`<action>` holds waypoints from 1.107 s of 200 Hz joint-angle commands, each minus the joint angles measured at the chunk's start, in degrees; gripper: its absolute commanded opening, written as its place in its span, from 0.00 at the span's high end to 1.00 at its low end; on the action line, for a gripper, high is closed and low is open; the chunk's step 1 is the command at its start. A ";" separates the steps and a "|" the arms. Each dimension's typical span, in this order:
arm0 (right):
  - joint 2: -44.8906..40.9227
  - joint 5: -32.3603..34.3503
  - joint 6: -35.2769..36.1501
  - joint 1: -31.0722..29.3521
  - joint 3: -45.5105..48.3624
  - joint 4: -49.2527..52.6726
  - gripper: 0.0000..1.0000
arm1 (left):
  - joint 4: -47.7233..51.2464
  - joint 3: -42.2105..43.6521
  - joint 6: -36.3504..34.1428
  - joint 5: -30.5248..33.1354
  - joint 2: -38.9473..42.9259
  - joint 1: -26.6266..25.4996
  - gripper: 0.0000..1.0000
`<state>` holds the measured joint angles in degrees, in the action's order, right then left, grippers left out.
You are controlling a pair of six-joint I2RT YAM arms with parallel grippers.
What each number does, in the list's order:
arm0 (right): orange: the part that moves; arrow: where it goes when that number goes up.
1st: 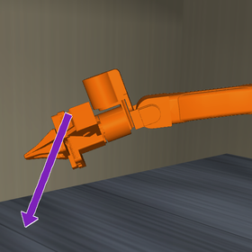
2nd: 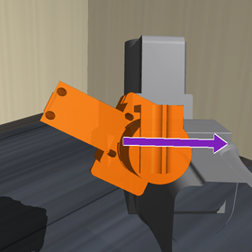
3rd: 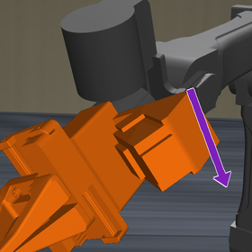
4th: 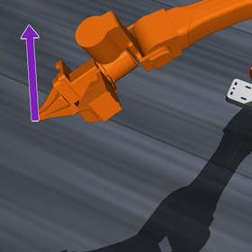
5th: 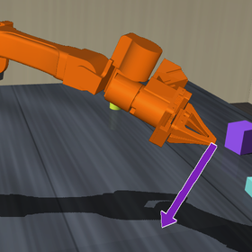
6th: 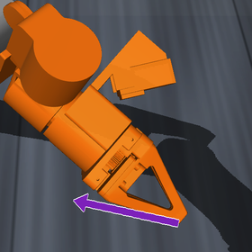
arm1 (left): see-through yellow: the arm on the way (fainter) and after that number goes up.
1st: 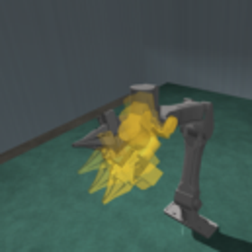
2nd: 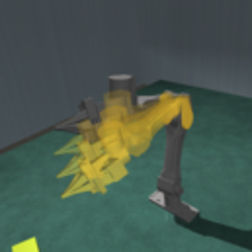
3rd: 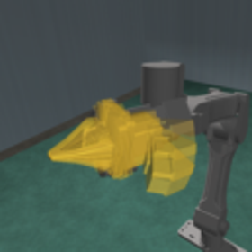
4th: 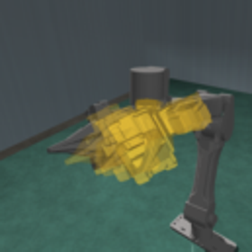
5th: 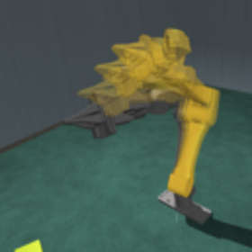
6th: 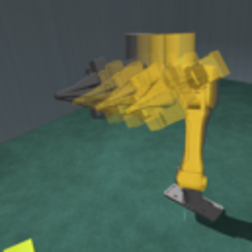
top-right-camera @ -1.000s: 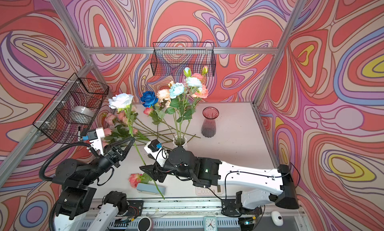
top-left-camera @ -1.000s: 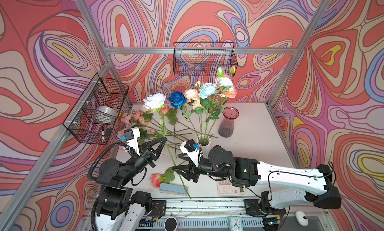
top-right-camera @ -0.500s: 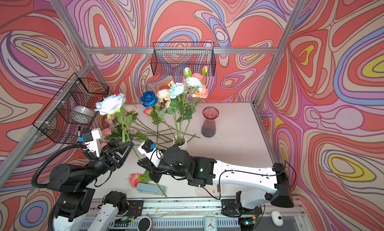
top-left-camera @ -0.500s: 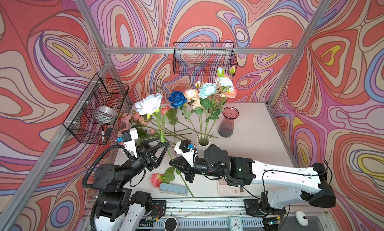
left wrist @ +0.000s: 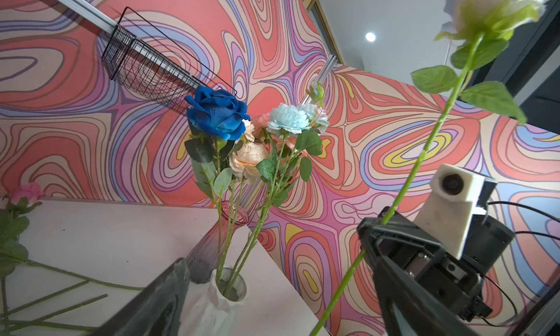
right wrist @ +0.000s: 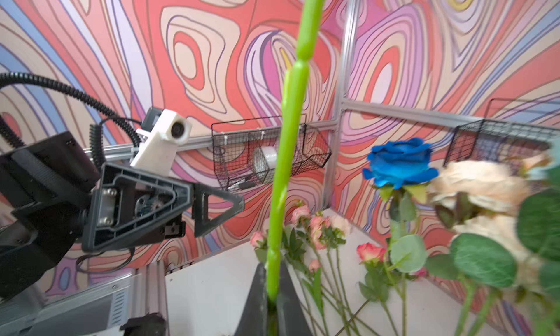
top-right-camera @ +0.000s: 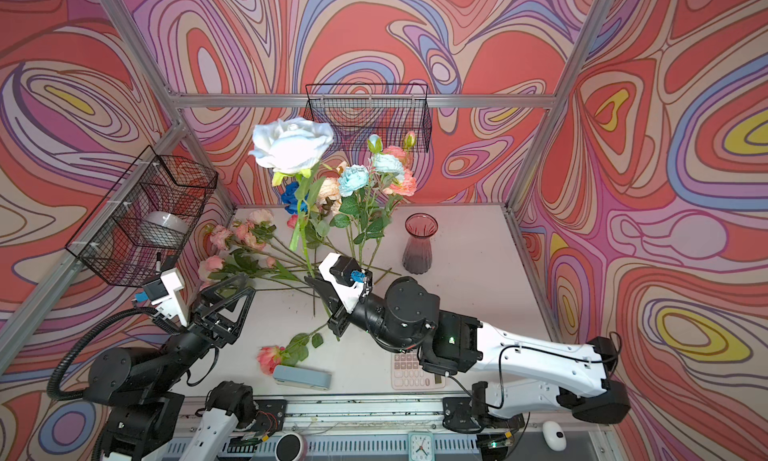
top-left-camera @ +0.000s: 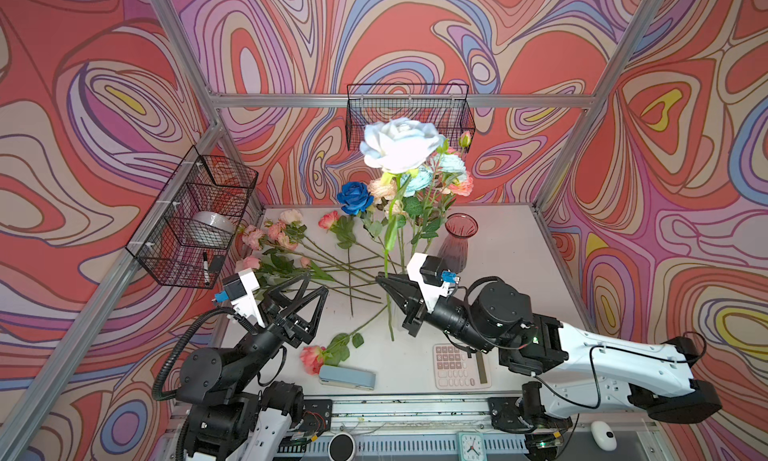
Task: Arrange the flowers into the vase
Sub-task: 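Carry the white rose over the vase with the right gripper while the left opens, then lower the white rose stem into the white vase with the right gripper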
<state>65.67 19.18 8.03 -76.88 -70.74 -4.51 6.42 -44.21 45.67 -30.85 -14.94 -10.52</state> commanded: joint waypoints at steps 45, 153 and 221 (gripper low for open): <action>-1.33 11.88 20.75 -0.27 4.26 -17.27 1.00 | 2.04 2.57 -0.60 0.58 -0.71 -0.26 0.04; 2.25 4.75 11.01 10.88 8.37 -19.29 1.00 | 1.32 3.34 0.74 0.01 -1.76 -0.24 0.05; 3.92 6.92 2.47 11.28 14.78 -15.00 1.00 | 0.79 4.24 1.70 -0.34 -2.07 -0.24 0.05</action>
<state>68.88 25.47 16.01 -65.91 -58.22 -22.46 7.94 -40.71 46.41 -30.41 -16.53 -10.52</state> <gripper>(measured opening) 0.050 0.949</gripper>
